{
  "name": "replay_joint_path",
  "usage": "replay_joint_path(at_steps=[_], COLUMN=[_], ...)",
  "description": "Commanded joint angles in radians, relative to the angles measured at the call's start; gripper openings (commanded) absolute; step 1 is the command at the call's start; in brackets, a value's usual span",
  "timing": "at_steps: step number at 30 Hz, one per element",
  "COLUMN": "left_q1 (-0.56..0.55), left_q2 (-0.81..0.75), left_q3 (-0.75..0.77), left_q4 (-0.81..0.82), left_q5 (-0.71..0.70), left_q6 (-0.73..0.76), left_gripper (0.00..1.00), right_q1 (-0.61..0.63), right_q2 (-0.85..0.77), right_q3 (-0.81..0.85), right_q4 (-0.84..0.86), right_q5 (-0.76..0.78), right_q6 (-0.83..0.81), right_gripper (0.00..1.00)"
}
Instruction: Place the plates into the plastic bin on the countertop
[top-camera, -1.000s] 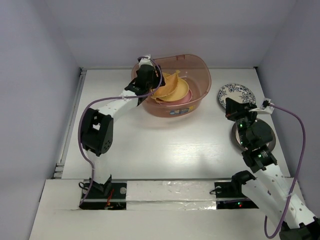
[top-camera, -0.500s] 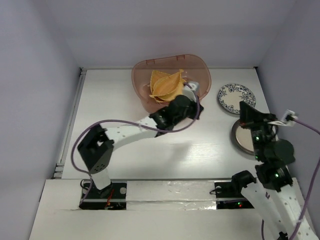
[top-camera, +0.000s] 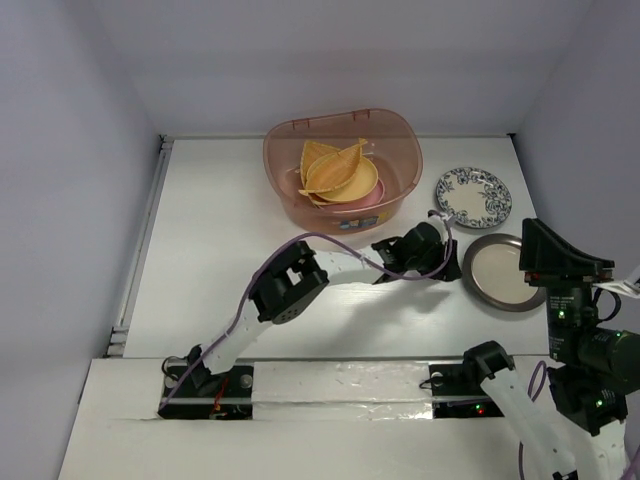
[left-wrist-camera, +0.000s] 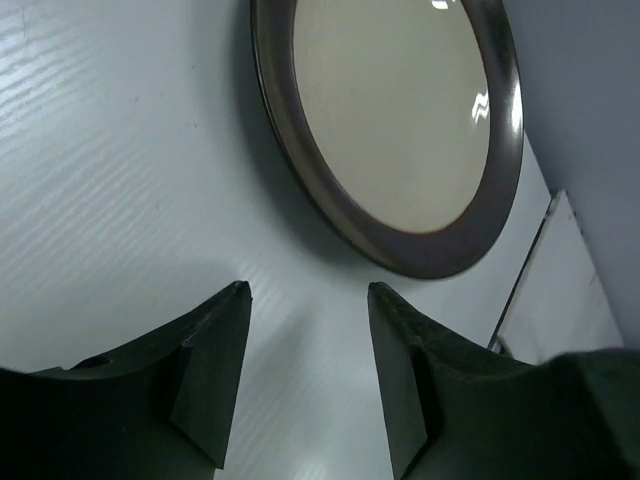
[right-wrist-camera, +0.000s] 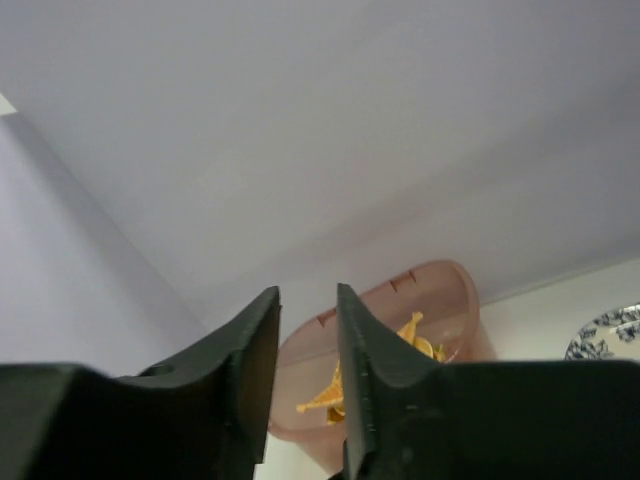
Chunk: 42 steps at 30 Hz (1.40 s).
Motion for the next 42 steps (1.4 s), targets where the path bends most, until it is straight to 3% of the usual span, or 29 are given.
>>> replay_joint_path(at_steps=[1, 4, 7, 13, 22, 25, 27, 28, 29, 30, 31, 33, 42], left_q1=[0.026, 0.027, 0.027, 0.027, 0.017, 0.017, 0.017, 0.017, 0.017, 0.017, 0.017, 0.017, 0.036], left_q2=[0.056, 0.12, 0.185, 0.314, 0.377, 0.371, 0.368, 0.366, 0.364, 0.36, 0.354, 0.294, -0.13], left_q3=[0.109, 0.169, 0.253, 0.433, 0.505, 0.493, 0.493, 0.486, 0.482, 0.476, 0.441, 0.362, -0.342], left_q4=[0.04, 0.034, 0.01, -0.087, -0.118, -0.107, -0.108, -0.108, -0.113, -0.113, -0.104, -0.055, 0.204], left_q5=[0.073, 0.093, 0.108, 0.119, 0.11, 0.096, 0.093, 0.089, 0.087, 0.09, 0.093, 0.082, -0.003], left_q6=[-0.118, -0.17, -0.203, -0.236, -0.255, -0.255, -0.247, -0.241, -0.238, -0.238, -0.238, -0.227, -0.221], left_gripper=[0.47, 0.6, 0.65, 0.62, 0.54, 0.46, 0.36, 0.29, 0.13, 0.06, 0.0, 0.0, 0.0], right_q1=[0.0, 0.0, 0.0, 0.0, 0.0, 0.0, 0.0, 0.0, 0.0, 0.0, 0.0, 0.0, 0.0], right_q2=[0.003, -0.008, -0.005, -0.003, -0.003, 0.008, 0.012, 0.014, 0.012, 0.012, 0.012, 0.012, 0.038], right_q3=[-0.002, -0.013, -0.017, -0.031, -0.062, -0.068, -0.068, -0.07, -0.073, -0.074, -0.076, -0.077, -0.093], right_q4=[-0.06, -0.066, -0.066, -0.063, -0.031, -0.017, -0.011, -0.01, -0.006, -0.006, -0.006, -0.014, 0.01], right_q5=[-0.013, -0.018, -0.038, -0.053, -0.085, -0.096, -0.105, -0.108, -0.11, -0.108, -0.101, -0.093, -0.115], right_q6=[-0.024, -0.024, -0.021, -0.021, -0.013, -0.007, -0.002, 0.001, 0.001, 0.002, -0.001, -0.004, -0.001], right_gripper=[0.38, 0.38, 0.39, 0.38, 0.38, 0.37, 0.37, 0.37, 0.37, 0.37, 0.37, 0.37, 0.37])
